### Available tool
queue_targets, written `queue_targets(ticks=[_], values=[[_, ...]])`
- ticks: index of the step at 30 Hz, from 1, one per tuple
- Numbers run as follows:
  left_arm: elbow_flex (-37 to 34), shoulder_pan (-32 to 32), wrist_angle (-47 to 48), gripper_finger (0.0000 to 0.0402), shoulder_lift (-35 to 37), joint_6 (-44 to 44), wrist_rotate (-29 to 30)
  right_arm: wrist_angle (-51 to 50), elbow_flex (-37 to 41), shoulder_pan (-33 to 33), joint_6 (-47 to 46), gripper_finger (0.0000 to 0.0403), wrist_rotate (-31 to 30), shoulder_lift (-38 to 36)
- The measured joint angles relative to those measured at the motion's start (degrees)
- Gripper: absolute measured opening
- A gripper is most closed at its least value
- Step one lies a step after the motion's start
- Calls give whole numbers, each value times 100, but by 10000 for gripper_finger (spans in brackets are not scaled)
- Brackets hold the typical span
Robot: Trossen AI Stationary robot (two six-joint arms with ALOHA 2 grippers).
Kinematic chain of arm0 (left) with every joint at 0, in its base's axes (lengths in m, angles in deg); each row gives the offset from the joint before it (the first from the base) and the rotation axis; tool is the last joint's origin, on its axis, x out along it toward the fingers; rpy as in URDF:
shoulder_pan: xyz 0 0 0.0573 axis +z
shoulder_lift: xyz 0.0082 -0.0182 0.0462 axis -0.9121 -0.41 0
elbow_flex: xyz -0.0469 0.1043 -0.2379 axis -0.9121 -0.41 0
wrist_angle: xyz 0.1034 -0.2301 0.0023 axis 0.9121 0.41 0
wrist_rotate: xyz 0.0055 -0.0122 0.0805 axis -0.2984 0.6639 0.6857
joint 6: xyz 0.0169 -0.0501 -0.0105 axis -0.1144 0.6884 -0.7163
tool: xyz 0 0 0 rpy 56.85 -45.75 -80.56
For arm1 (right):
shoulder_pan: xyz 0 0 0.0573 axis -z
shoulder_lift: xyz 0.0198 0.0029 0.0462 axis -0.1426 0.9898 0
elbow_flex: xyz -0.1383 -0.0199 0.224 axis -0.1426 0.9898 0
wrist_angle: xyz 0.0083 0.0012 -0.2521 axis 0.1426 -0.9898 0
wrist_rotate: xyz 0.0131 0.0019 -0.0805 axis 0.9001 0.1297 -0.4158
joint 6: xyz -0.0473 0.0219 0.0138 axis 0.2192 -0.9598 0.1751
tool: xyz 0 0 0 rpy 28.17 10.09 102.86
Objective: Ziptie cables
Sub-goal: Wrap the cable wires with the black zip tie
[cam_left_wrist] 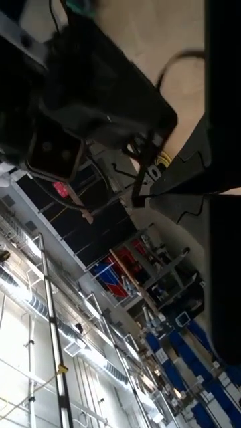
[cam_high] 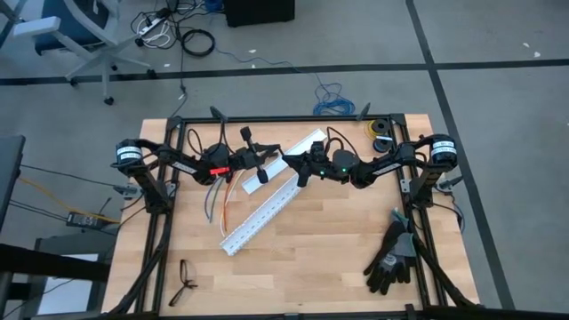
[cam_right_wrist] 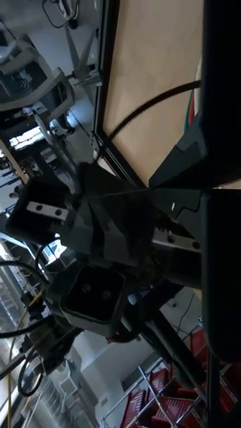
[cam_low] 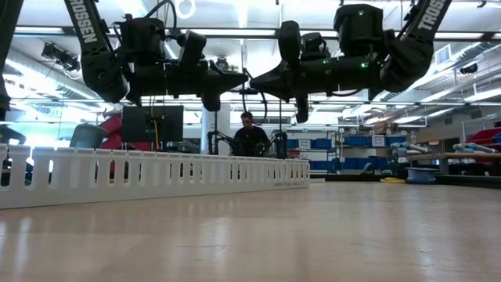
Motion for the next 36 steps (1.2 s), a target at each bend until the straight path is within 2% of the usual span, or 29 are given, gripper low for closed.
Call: queue_targets(ticks=[22,29,36], values=[[7,-9,38,0,0,-17,3,168,0,221,-70,0,454,2],[355,-107,681,0,0,-19,-75,97,-153,300,-54,0,730,2],[409,-116,863,0,4,-26,-38,46,-172,331,42,0,618,2]])
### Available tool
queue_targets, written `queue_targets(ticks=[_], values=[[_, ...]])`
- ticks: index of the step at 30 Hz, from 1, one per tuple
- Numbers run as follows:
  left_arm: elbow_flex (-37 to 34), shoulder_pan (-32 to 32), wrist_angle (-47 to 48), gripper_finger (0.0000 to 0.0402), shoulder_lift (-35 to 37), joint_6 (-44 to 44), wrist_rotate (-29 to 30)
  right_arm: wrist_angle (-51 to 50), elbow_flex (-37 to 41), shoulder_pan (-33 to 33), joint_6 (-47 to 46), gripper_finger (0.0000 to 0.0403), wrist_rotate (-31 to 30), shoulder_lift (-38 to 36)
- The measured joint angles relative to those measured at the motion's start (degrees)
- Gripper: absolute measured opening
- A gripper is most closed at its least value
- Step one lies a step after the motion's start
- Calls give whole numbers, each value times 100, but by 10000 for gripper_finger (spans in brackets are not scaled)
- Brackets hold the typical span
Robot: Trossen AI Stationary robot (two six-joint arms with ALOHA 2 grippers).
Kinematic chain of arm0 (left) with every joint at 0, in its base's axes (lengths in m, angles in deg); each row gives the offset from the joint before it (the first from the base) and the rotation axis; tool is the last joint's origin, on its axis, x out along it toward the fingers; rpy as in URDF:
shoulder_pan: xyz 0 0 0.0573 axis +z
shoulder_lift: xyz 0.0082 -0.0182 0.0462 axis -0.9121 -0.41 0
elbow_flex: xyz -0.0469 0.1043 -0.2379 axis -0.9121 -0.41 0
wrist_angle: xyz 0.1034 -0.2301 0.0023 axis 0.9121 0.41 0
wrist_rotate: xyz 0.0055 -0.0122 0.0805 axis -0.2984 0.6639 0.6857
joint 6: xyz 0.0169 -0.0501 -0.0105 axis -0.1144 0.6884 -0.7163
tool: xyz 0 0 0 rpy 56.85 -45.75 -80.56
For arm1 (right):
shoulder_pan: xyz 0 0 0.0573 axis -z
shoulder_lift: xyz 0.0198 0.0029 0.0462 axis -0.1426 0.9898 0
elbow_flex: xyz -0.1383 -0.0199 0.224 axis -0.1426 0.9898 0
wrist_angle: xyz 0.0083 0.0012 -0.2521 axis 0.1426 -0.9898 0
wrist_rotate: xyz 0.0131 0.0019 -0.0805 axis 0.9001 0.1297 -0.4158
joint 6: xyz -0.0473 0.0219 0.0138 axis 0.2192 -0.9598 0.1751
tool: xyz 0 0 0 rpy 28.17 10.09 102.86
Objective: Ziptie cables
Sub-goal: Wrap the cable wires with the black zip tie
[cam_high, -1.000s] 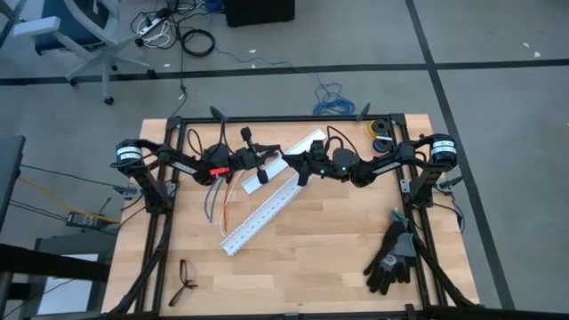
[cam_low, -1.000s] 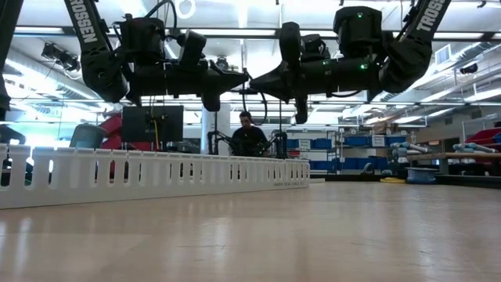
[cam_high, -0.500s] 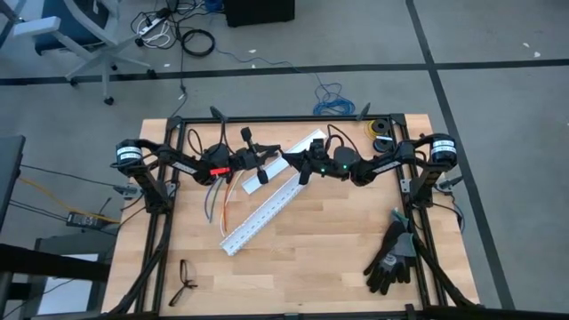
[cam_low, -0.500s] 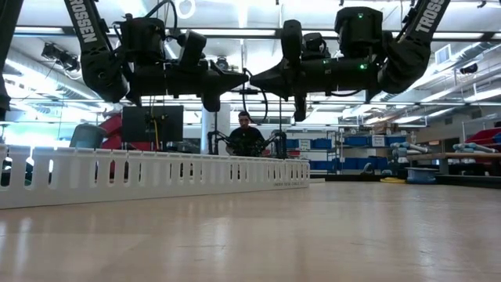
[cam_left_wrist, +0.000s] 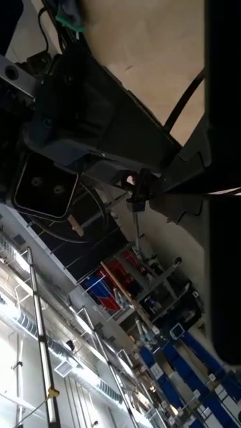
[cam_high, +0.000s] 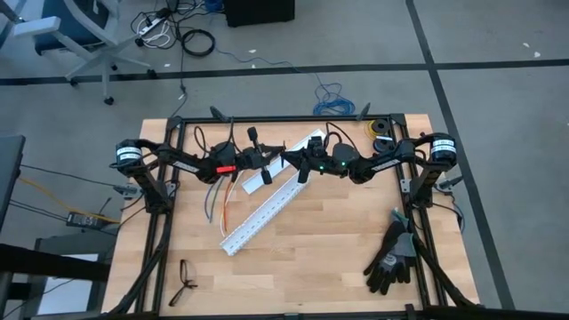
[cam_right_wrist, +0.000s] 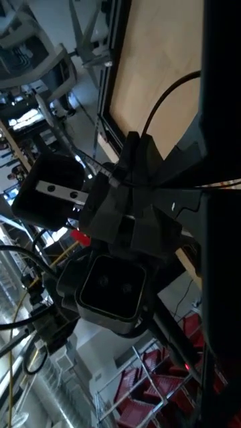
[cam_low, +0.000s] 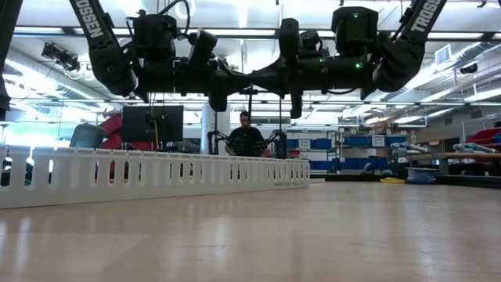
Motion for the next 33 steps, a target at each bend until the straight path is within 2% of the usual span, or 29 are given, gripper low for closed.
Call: queue_targets(ticks=[13,26,33], values=[[2,-2,220,0,0,9,-14,-63,36,11,221,7,95,7],[-189,-9,205,0,-11,198,-41,-59,36,220,382,94,750,0],[-396,16,-183,0,-11,220,-38,-71,34,455,294,116,1400,-4]])
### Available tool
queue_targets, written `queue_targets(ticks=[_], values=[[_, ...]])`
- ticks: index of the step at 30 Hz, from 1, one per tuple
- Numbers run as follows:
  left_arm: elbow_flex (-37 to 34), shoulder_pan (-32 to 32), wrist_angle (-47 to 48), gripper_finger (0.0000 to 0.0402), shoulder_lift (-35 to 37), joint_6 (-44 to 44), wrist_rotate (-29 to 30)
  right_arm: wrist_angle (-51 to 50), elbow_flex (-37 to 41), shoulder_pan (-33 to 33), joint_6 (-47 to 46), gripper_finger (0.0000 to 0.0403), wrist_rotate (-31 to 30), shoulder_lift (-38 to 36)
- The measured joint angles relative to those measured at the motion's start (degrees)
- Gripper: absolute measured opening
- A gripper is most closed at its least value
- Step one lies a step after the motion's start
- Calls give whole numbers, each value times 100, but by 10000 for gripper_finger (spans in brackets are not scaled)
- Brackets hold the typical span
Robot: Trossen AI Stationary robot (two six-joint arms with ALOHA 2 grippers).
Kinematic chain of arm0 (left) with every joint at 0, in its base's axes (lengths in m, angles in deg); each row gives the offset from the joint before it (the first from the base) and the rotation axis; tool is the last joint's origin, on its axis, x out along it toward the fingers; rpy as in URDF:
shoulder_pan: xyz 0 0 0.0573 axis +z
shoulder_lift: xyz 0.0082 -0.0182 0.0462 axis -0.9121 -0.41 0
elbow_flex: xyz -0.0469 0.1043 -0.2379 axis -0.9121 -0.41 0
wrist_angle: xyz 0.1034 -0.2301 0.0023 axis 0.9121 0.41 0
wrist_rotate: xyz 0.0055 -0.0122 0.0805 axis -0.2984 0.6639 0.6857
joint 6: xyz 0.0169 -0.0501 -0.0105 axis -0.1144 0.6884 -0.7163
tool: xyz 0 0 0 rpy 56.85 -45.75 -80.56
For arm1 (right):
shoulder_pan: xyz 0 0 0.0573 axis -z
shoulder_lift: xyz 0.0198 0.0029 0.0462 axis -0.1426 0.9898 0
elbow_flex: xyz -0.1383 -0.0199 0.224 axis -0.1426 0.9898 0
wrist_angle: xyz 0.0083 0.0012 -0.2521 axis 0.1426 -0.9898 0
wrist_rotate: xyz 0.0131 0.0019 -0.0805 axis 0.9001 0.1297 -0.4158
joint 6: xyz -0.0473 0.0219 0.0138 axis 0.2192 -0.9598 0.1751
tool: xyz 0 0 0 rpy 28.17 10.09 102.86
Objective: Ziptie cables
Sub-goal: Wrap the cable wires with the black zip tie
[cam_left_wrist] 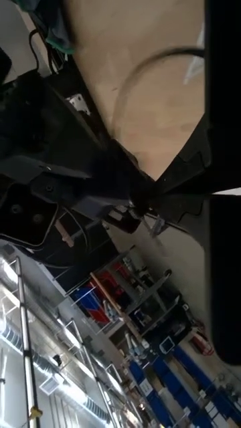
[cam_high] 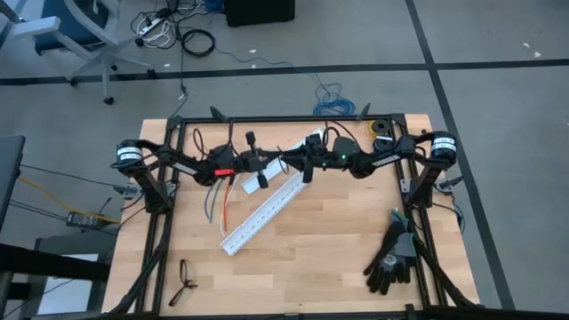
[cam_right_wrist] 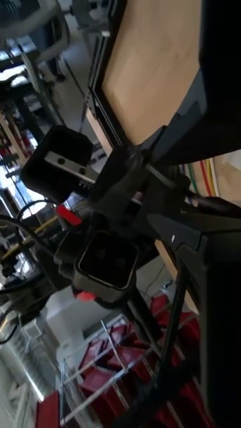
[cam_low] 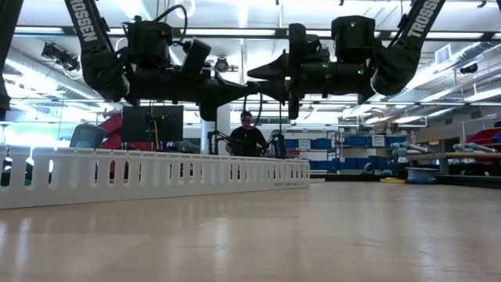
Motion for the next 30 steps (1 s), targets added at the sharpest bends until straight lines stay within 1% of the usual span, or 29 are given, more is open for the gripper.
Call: queue_targets(ticks=[3,5,10,15,17,21,23,27,30], values=[[-136,77,-400,0,-1,292,-50,0,32,116,-84,116,149,-10],[-195,152,-524,0,0,470,-240,-29,76,177,-84,115,152,-10],[-217,322,-427,0,0,936,-813,-40,120,304,-87,117,254,-9],[-214,449,-233,0,0,1035,-1372,-5,120,389,-112,115,594,-9],[-214,469,-163,0,0,1038,-1506,-5,122,395,-218,115,680,-9],[-205,475,-148,0,0,1037,-1575,-4,122,404,-245,116,822,-9],[-118,478,131,0,0,1037,-1591,-10,112,404,-248,115,858,-6],[194,478,859,0,0,1002,-1654,-13,0,402,-254,115,1119,-2],[281,475,800,0,0,990,-1661,-40,-17,400,-376,115,1202,-2]])
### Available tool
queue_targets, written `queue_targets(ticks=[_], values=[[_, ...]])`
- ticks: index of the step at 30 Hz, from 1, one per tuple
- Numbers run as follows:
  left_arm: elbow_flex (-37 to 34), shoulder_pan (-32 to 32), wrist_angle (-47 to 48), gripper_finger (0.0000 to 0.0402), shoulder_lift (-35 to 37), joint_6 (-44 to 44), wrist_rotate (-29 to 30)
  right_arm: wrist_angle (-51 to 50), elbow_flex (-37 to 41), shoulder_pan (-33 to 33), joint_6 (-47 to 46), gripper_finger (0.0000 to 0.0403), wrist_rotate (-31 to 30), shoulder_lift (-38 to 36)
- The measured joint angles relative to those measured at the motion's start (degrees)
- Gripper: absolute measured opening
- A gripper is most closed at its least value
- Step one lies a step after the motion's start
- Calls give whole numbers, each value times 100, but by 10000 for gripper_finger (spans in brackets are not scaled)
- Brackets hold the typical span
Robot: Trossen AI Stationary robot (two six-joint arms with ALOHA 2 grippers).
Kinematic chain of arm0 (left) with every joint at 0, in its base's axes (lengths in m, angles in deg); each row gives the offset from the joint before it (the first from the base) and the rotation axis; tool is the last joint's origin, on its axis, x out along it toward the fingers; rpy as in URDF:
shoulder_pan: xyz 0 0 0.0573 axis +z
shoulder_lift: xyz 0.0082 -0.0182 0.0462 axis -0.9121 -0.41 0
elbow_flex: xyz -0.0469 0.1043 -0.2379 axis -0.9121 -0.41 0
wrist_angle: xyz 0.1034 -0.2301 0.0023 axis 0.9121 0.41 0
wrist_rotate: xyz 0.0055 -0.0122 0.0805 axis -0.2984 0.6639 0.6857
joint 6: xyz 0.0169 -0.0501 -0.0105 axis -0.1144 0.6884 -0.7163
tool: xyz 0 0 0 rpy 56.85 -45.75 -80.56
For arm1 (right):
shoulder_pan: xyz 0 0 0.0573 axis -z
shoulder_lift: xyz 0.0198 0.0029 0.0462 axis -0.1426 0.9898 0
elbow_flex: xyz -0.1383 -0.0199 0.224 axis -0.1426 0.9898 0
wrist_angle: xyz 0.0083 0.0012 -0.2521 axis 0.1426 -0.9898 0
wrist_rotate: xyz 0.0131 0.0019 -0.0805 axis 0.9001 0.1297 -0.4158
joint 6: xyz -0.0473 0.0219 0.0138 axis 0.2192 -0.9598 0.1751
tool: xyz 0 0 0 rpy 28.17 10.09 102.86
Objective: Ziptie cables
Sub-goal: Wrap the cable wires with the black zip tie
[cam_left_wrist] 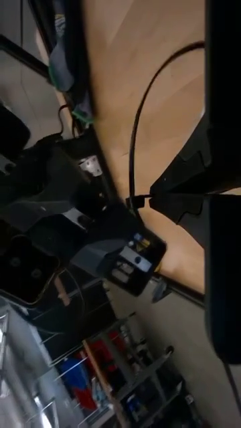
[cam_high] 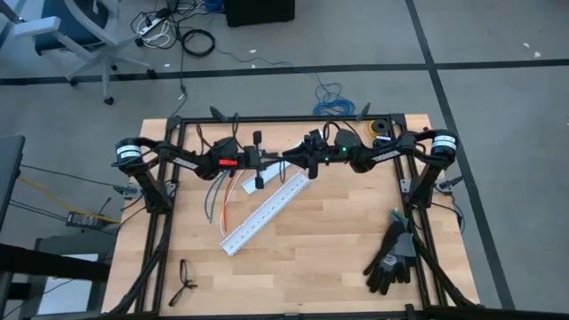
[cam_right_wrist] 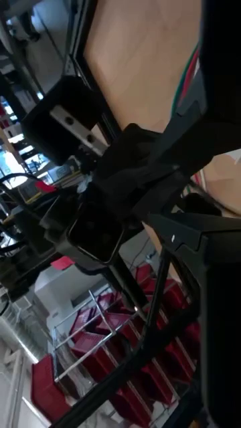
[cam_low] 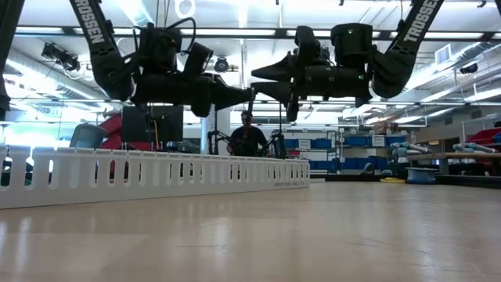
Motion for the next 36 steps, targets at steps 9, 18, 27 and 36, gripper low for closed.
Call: queue_targets(ticks=[9,18,27,36], values=[[8,2,29,0,0,-14,-103,-84,-7,25,40,114,15,0],[16,2,69,0,2,-16,-103,-63,-5,188,87,114,-121,2],[16,2,74,0,4,-18,-101,-59,-5,190,-16,114,21,2],[16,2,24,0,7,-20,61,-82,-5,149,-125,114,190,2]])
